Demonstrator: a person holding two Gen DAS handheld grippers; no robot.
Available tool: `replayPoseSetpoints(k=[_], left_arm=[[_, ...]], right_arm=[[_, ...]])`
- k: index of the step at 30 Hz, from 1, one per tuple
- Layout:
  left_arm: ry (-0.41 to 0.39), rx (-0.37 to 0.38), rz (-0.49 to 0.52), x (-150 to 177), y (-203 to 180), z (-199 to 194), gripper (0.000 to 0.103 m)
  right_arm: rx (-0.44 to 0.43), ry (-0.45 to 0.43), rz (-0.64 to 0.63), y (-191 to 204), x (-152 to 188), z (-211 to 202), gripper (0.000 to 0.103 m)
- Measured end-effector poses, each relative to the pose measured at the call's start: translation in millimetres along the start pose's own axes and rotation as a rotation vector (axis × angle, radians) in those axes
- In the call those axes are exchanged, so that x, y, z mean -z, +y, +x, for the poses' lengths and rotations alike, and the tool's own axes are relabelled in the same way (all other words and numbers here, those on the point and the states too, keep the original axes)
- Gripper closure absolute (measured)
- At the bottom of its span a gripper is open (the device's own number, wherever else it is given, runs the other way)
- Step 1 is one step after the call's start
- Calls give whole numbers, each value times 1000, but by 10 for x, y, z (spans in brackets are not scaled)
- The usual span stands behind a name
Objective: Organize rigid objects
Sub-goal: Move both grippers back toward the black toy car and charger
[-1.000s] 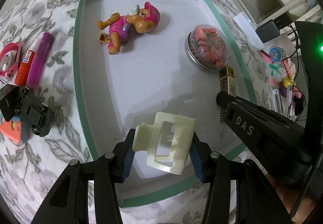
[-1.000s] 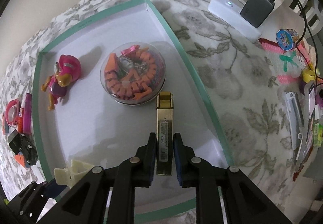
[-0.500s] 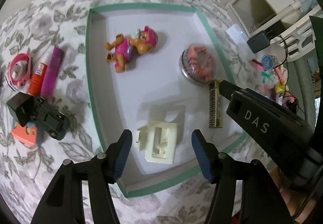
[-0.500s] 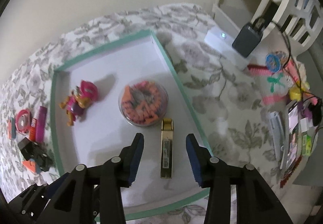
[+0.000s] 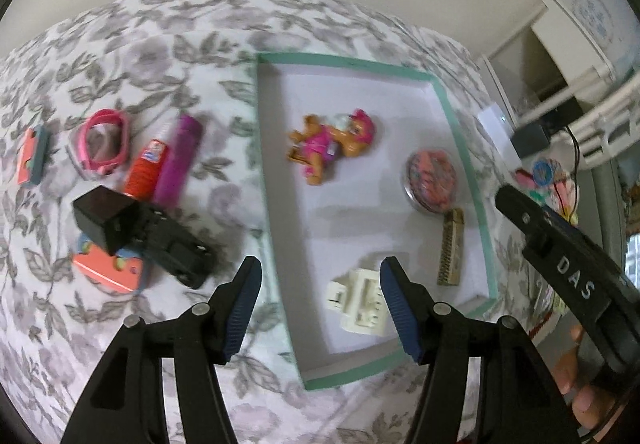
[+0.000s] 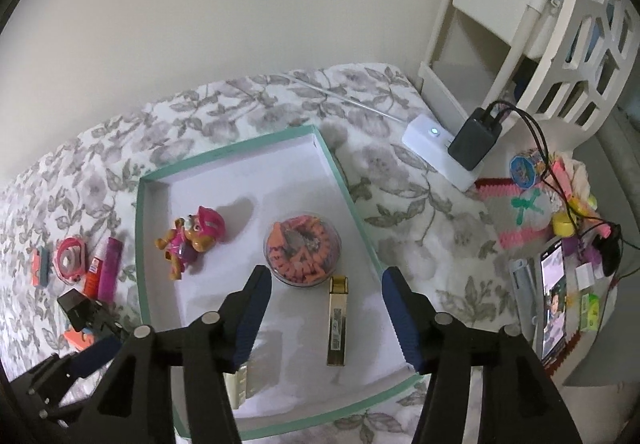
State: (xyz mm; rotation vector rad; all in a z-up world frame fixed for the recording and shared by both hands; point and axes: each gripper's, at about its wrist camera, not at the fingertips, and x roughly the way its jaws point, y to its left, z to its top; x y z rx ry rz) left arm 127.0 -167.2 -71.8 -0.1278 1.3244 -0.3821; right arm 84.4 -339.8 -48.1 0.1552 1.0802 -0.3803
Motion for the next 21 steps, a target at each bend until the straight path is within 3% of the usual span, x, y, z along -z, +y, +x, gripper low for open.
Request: replayPoseSetpoints(k=[1, 4, 13, 21], left_arm=[[-8, -5, -15, -15, 61, -26, 39], [-36, -17, -55, -37, 242, -101, 25], [-88, -74, -155, -121, 739, -233, 17], [-128, -138, -259, -110, 1269, -385, 16]], right_arm=[[-3, 0, -4, 22, -1, 4, 39], [-13, 5, -14, 89, 11, 32, 33], [-31, -6, -69, 327, 59, 82, 9], [-52, -11, -111, 534, 90, 110, 0]])
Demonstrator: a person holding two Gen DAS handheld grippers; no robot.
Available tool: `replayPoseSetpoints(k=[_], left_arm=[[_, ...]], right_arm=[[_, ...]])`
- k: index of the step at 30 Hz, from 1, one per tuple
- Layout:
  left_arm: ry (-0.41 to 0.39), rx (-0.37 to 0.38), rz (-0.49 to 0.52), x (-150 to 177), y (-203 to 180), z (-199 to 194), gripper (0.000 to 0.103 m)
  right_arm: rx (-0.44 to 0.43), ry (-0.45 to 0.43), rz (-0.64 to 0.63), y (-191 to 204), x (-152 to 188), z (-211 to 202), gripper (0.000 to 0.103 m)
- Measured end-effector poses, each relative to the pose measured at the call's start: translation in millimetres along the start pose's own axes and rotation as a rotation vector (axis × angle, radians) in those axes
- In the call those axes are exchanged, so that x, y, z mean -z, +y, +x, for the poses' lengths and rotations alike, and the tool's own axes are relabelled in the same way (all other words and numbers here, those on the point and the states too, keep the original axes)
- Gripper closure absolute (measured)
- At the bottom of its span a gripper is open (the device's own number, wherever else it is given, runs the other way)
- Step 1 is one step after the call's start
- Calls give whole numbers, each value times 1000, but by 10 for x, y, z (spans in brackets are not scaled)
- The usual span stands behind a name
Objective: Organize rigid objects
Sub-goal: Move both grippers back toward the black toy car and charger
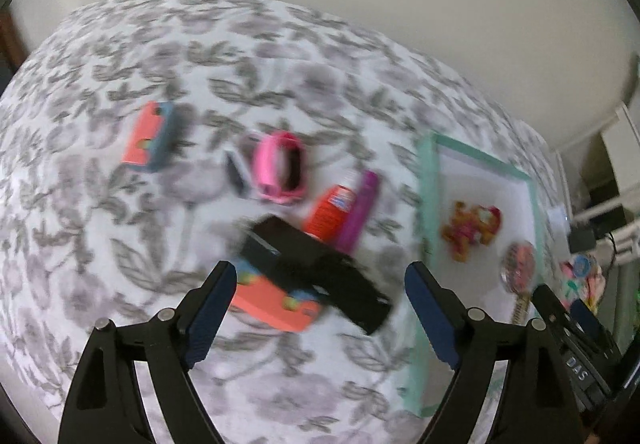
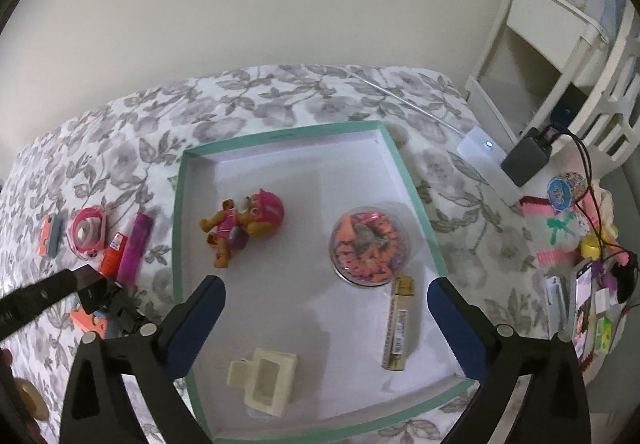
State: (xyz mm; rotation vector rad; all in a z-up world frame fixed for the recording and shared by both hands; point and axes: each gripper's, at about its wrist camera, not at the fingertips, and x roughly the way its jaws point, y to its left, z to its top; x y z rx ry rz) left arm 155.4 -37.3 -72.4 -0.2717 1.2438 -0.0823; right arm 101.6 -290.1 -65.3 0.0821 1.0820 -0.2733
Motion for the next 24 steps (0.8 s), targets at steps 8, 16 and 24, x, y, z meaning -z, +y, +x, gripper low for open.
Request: replayPoseSetpoints(k=[8, 16, 24], left_arm=[[-72, -63, -87, -84, 475, -76, 1], [-111, -92, -156, -146, 829, -167, 1], [-69, -107, -196, -141, 1009, -63, 1]], right_arm=[[-41, -10, -42, 266, 6, 25, 0], [-81, -18, -185, 815, 79, 70, 0], [-148, -1, -317, 1409, 221, 206, 0]])
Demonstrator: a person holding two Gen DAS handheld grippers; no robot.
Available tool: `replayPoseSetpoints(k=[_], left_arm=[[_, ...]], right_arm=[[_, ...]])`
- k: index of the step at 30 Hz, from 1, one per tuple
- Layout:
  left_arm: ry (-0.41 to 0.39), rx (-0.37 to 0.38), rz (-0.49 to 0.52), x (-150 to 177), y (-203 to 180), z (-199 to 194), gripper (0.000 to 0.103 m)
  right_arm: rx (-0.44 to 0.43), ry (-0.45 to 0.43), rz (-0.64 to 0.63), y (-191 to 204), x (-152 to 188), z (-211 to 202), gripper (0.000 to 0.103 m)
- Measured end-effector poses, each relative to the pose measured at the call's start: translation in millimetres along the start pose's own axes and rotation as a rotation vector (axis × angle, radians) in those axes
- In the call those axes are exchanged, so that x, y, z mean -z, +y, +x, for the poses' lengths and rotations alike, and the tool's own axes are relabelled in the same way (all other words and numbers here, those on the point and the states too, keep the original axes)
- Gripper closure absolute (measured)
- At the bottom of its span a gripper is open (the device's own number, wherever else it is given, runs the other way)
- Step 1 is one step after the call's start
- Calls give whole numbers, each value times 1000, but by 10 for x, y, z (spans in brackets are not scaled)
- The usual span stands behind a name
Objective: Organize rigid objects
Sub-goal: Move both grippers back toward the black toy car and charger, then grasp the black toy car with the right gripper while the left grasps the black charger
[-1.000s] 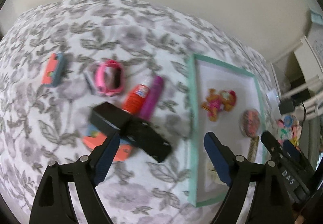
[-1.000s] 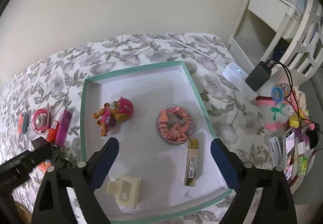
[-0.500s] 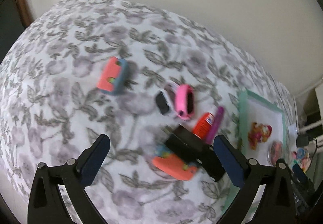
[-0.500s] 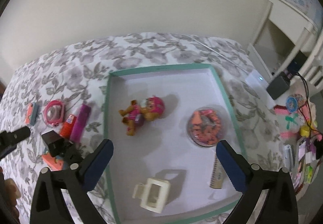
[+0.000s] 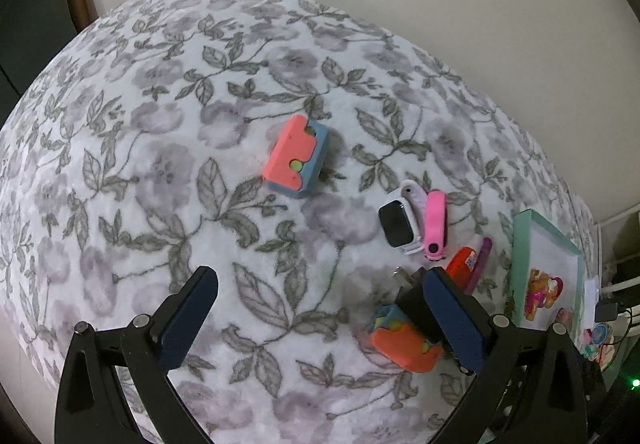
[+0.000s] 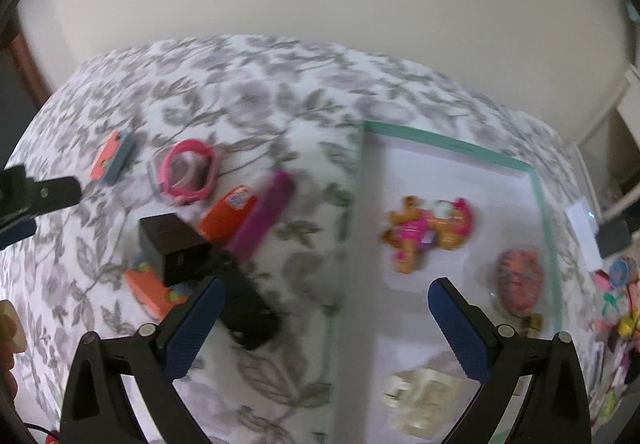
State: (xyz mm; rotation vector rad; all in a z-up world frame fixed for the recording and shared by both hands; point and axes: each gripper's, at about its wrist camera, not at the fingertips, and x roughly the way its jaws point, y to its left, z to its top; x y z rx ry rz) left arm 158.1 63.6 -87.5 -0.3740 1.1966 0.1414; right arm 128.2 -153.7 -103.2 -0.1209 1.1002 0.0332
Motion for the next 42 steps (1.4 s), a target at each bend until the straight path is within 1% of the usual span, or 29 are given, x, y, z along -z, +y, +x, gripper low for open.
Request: replayPoseSetpoints(k=[3, 5, 9, 12, 15, 17, 23, 26, 29, 30, 31, 32, 33, 34, 36, 37, 39, 41, 42], left_arm=[[26, -1, -12, 1, 20, 82, 1], [54, 13, -18, 14, 14, 158, 1], [113, 77, -23, 50, -60, 274, 1], [135, 100, -12, 70, -145, 322, 1], [150, 96, 14, 92, -248, 379, 1], [164, 102, 35, 99, -307, 431, 1], [207, 181, 7, 120, -413, 569, 1], [209, 170, 39, 145, -511, 618, 1], [213, 162, 46, 161, -566, 664, 1], [215, 166, 48, 168, -583, 674, 4], [218, 168, 53, 173, -605, 685, 7], [221, 170, 59, 175, -623, 693, 13], [223, 169, 64, 177, -657, 712, 16], [224, 172, 68, 182, -678, 719, 17], [227, 184, 67, 187, -712, 741, 23], [229, 196, 65, 189, -727, 744, 25], [230, 211, 63, 192, -751, 750, 32], [233, 225, 63, 196, -779, 761, 36], [232, 223, 68, 205, -783, 755, 36]], right_arm=[[-20, 6, -33, 152, 18, 66, 0], [-24, 11, -63, 250, 27, 127, 0], [-16, 29, -109, 362, 69, 229, 0], [-18, 41, -116, 389, 84, 296, 0], [-23, 49, -114, 387, 108, 337, 0], [-26, 38, -118, 389, 109, 338, 0], [-47, 23, -109, 343, 90, 350, 0], [-45, 19, -103, 319, 73, 358, 0], [-35, 21, -116, 335, 63, 371, 1], [-36, 21, -120, 345, 63, 370, 4], [-49, 23, -126, 356, 61, 371, 8], [-59, 27, -126, 369, 69, 375, 10], [-76, 28, -120, 368, 71, 380, 11], [-86, 30, -112, 363, 72, 381, 11], [-108, 40, -91, 327, 67, 399, 13], [-113, 42, -81, 307, 66, 404, 17], [-113, 49, -64, 268, 63, 415, 20], [-109, 68, -59, 259, 73, 445, 25], [-110, 71, -65, 266, 80, 455, 29]])
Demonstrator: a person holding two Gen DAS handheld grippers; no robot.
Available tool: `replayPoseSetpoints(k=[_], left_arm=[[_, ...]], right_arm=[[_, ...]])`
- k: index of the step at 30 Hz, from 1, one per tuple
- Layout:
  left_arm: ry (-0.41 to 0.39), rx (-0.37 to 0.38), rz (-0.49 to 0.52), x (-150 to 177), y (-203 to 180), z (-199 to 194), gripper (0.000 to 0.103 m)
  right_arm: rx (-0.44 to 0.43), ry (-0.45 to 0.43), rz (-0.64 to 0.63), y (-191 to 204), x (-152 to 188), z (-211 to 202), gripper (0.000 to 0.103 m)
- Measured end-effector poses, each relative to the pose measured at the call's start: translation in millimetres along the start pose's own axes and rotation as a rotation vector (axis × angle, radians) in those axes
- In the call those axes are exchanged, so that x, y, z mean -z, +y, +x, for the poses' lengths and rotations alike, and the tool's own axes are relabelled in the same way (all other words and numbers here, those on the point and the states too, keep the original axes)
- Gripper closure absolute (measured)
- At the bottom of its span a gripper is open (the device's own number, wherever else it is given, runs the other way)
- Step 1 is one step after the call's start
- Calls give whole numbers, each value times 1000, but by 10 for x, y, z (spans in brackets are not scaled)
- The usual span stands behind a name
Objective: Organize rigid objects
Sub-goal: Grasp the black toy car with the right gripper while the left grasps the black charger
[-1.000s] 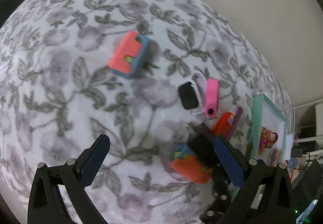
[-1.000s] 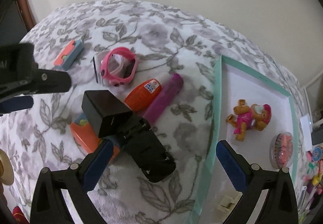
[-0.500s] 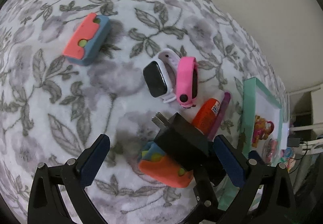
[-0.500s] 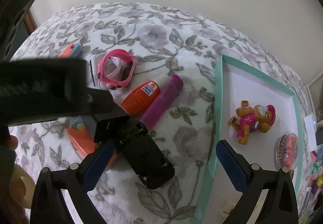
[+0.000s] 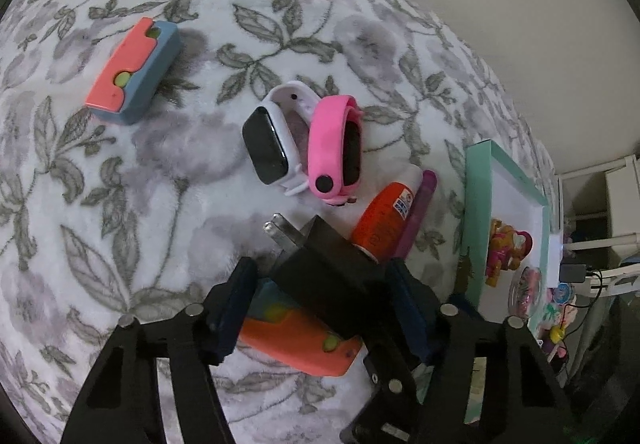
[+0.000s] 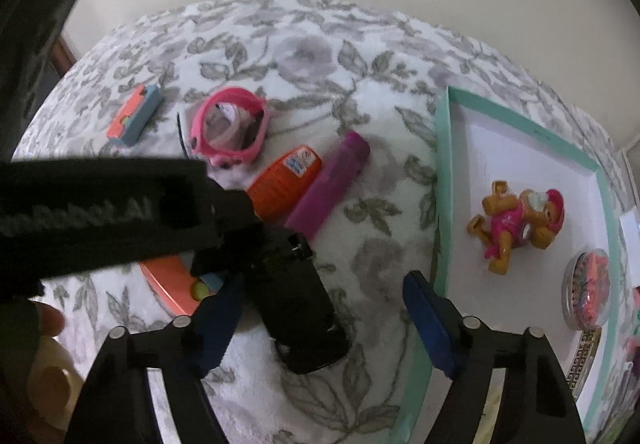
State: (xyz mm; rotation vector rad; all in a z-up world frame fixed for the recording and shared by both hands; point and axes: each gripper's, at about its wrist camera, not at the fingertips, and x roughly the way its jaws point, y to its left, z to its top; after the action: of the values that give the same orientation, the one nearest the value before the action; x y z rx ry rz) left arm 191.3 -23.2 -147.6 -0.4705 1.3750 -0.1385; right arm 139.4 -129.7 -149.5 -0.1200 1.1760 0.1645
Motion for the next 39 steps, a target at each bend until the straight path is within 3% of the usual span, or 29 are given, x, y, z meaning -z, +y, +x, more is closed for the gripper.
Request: replayPoseSetpoints(k=[5, 7, 11, 20, 22, 29, 39], left_arm=[[-16, 1, 3, 1, -43, -20, 43], [-9, 16, 7, -8, -10, -42, 50], [9, 42, 8, -2, 1, 0, 56], [7, 49, 10, 4, 21, -16, 58], [0, 55, -1, -1, 40, -35, 59], [-22, 81, -35, -15, 131, -146, 62], [-96, 93, -30, -45, 191, -488, 67]], right_arm=[[-20, 3, 0, -6, 19, 10, 40], [-22, 12, 4, -6, 27, 34, 52], [-21, 33, 10, -21, 74, 86, 54], [-25, 31, 8, -57, 108, 78, 57], [-22, 32, 9, -62, 109, 69, 69], [-20, 35, -10, -21, 47, 20, 69], [-34, -27, 1, -73, -69, -228, 69]])
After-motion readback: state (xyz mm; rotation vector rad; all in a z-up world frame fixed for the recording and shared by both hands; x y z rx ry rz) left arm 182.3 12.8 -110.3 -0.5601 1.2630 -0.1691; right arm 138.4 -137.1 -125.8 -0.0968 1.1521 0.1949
